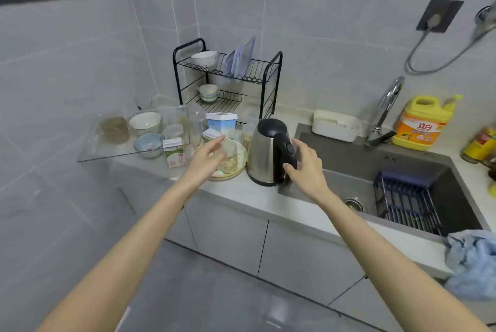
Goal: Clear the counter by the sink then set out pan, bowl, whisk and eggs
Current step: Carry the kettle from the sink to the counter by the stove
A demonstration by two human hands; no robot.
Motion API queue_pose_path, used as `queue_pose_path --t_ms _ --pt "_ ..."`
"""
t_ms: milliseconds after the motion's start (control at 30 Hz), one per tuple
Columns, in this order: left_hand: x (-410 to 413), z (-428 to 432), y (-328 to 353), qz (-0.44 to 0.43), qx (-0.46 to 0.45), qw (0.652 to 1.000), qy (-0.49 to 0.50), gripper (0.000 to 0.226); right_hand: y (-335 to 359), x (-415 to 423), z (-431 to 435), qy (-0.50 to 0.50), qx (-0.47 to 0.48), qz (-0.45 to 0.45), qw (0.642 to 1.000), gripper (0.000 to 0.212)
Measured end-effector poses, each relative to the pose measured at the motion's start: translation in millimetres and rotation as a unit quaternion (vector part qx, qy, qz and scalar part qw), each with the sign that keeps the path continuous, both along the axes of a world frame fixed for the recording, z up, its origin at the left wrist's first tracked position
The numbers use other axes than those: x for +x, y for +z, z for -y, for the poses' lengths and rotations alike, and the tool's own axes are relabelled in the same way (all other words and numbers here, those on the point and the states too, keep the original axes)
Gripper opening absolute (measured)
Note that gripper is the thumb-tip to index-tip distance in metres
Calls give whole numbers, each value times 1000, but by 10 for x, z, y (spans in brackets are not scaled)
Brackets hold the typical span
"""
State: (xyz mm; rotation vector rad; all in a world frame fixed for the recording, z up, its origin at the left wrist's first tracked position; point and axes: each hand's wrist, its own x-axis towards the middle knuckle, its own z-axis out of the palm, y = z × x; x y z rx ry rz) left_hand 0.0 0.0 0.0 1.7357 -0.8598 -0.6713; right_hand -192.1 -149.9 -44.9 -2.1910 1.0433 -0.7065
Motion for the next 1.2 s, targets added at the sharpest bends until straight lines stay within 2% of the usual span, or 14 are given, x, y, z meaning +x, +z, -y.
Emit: queue_pose_path --t_ms 200,367,533,667,800,1033,1200 --pt "268 739 -326 11 66 996 -54 74 -193 329 424 -29 74 -40 996 78" --pt "592 1266 -670 50 82 986 -136 93 -391 570 674 -34 60 -55 996 74" --pt "901 1742 -924 39 108 966 -231 102 -477 688 763 -73 82 27 994 65" --pt "981 1959 -1059 4 95 953 -288 114 -487 770 752 -116 102 104 983 60" --pt "1005 2147 -1146 -53 50 948 -308 111 -493 886 748 -161 107 163 968 59" --pt "905 2324 -1098 -54 13 929 -366 111 -343 846 622 -242 74 168 953 59" --pt "513 2428 -899 -45 -27 901 -430 107 -135 527 414 -306 29 187 933 56"
